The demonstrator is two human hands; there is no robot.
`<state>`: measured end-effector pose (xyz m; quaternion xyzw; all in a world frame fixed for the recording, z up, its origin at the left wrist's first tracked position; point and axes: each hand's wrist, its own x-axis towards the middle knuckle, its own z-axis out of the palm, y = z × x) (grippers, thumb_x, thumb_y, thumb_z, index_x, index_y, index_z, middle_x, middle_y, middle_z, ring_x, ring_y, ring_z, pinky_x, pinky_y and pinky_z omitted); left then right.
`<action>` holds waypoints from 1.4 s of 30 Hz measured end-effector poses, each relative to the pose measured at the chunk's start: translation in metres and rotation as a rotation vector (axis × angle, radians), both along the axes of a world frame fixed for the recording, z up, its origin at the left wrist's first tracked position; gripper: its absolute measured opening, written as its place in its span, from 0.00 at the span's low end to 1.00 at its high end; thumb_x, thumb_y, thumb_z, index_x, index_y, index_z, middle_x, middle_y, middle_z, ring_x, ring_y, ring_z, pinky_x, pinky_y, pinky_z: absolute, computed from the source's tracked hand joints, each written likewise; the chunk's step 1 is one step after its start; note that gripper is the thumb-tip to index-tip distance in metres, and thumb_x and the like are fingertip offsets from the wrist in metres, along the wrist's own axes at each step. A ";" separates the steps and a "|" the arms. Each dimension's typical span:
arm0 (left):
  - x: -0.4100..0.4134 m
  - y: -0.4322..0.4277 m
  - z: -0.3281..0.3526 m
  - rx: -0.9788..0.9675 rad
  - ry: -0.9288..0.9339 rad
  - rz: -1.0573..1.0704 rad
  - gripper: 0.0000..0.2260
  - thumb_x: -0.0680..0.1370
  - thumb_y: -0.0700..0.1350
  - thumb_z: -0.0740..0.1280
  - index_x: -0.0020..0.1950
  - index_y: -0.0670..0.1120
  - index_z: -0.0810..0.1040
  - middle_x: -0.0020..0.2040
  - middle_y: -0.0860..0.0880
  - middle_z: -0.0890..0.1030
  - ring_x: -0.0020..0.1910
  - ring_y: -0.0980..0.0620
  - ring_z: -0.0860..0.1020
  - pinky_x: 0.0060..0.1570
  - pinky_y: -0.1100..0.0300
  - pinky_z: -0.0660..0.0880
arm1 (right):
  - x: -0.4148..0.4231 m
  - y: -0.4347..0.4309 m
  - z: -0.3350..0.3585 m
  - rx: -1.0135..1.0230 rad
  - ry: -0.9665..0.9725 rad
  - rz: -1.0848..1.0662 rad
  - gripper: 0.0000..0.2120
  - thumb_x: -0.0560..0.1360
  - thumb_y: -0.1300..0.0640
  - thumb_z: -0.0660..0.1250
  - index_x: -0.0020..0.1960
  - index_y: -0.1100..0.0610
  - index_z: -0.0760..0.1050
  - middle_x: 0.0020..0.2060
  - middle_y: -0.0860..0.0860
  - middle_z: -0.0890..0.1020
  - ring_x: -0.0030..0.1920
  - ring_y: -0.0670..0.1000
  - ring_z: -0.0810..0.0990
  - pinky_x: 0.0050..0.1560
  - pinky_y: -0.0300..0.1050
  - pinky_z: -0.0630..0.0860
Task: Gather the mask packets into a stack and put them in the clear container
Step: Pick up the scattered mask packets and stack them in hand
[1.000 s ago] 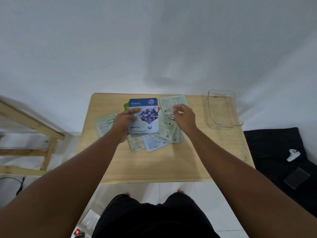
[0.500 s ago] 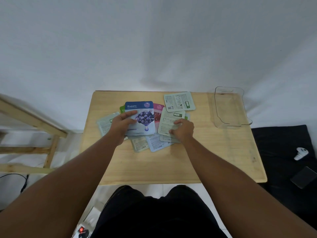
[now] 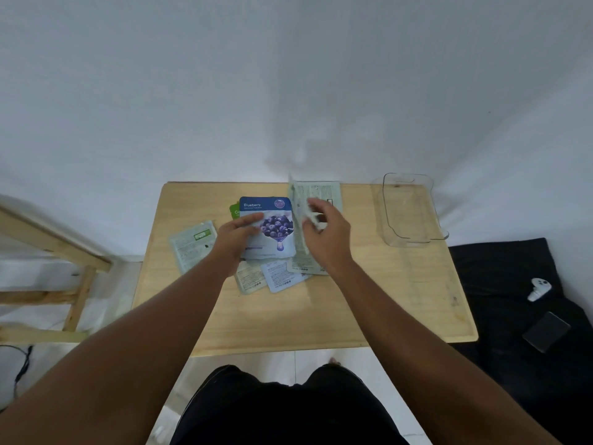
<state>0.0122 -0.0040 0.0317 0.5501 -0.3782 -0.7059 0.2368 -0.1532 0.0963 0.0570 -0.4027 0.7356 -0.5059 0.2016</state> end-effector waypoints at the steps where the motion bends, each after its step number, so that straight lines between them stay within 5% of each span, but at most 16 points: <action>1: -0.003 0.001 0.003 0.011 0.024 0.002 0.13 0.74 0.40 0.72 0.58 0.44 0.84 0.55 0.40 0.84 0.48 0.40 0.83 0.53 0.40 0.80 | 0.008 -0.002 0.002 -0.005 0.094 0.069 0.15 0.74 0.66 0.72 0.60 0.61 0.79 0.51 0.52 0.83 0.44 0.40 0.79 0.45 0.30 0.78; 5: -0.010 0.005 0.009 0.042 0.108 -0.013 0.33 0.63 0.63 0.78 0.59 0.41 0.83 0.54 0.38 0.85 0.51 0.38 0.84 0.52 0.42 0.81 | 0.024 -0.007 -0.005 0.114 0.329 0.286 0.18 0.70 0.54 0.74 0.59 0.55 0.81 0.54 0.52 0.83 0.55 0.54 0.79 0.55 0.55 0.77; 9: -0.004 0.008 0.009 -0.037 0.117 -0.025 0.17 0.73 0.49 0.75 0.59 0.42 0.83 0.56 0.38 0.85 0.52 0.38 0.84 0.55 0.39 0.78 | 0.021 -0.004 -0.006 0.215 0.437 0.477 0.26 0.69 0.39 0.73 0.63 0.48 0.79 0.61 0.46 0.81 0.64 0.52 0.74 0.61 0.60 0.72; 12: 0.002 0.007 0.005 -0.041 0.115 -0.021 0.13 0.76 0.44 0.73 0.59 0.43 0.83 0.56 0.40 0.85 0.50 0.41 0.84 0.52 0.44 0.80 | 0.014 0.001 -0.011 0.156 0.413 0.367 0.27 0.67 0.31 0.71 0.61 0.44 0.80 0.67 0.45 0.77 0.69 0.50 0.70 0.67 0.57 0.68; 16: 0.006 0.005 0.006 -0.052 0.180 0.020 0.14 0.77 0.41 0.72 0.62 0.43 0.81 0.55 0.43 0.85 0.51 0.44 0.84 0.43 0.54 0.82 | 0.015 0.002 -0.015 0.133 -0.083 0.164 0.16 0.76 0.39 0.67 0.59 0.46 0.78 0.65 0.46 0.77 0.69 0.48 0.72 0.73 0.55 0.67; 19: 0.006 0.004 0.008 -0.083 0.115 0.031 0.15 0.77 0.43 0.72 0.63 0.49 0.80 0.54 0.49 0.85 0.52 0.46 0.83 0.40 0.56 0.82 | 0.019 -0.004 -0.012 0.166 -0.374 0.101 0.10 0.79 0.48 0.66 0.57 0.49 0.79 0.56 0.43 0.81 0.57 0.48 0.81 0.59 0.61 0.80; 21: 0.007 0.001 0.005 -0.156 0.069 0.052 0.21 0.77 0.42 0.73 0.67 0.55 0.74 0.59 0.49 0.82 0.54 0.46 0.83 0.45 0.51 0.83 | 0.021 -0.009 -0.016 0.196 -0.336 0.073 0.11 0.78 0.55 0.69 0.60 0.51 0.79 0.56 0.44 0.81 0.53 0.50 0.83 0.53 0.61 0.82; 24: 0.009 0.001 0.004 -0.208 0.075 0.060 0.30 0.76 0.41 0.74 0.71 0.62 0.66 0.61 0.48 0.80 0.53 0.46 0.84 0.47 0.45 0.83 | 0.024 -0.013 -0.019 0.220 -0.238 0.074 0.14 0.74 0.56 0.74 0.59 0.54 0.80 0.62 0.49 0.80 0.60 0.49 0.79 0.61 0.49 0.78; 27: 0.008 -0.002 0.006 -0.253 0.089 0.001 0.19 0.76 0.38 0.73 0.63 0.56 0.78 0.58 0.45 0.82 0.52 0.44 0.83 0.42 0.50 0.83 | 0.022 -0.016 -0.013 0.213 -0.264 0.087 0.16 0.72 0.51 0.77 0.56 0.55 0.77 0.59 0.48 0.81 0.56 0.44 0.77 0.57 0.43 0.77; 31: 0.006 -0.011 0.012 -0.167 0.048 0.031 0.11 0.78 0.36 0.68 0.54 0.51 0.84 0.51 0.48 0.84 0.47 0.47 0.82 0.35 0.57 0.82 | -0.002 -0.027 -0.018 0.206 -0.291 -0.075 0.14 0.73 0.39 0.71 0.50 0.47 0.75 0.48 0.44 0.83 0.51 0.47 0.84 0.50 0.57 0.84; 36: 0.008 -0.012 0.002 -0.100 0.001 0.092 0.13 0.78 0.35 0.68 0.52 0.52 0.85 0.47 0.51 0.86 0.41 0.52 0.84 0.37 0.57 0.82 | -0.035 -0.005 -0.053 0.420 -0.100 -0.182 0.15 0.73 0.50 0.74 0.54 0.56 0.75 0.54 0.53 0.82 0.52 0.51 0.81 0.51 0.44 0.76; 42: 0.014 -0.004 -0.014 -0.064 -0.051 0.090 0.12 0.78 0.37 0.68 0.55 0.52 0.85 0.50 0.49 0.85 0.44 0.49 0.83 0.36 0.56 0.81 | -0.025 0.011 -0.095 0.681 0.068 -0.107 0.22 0.66 0.50 0.81 0.55 0.53 0.77 0.59 0.56 0.76 0.59 0.57 0.77 0.55 0.49 0.77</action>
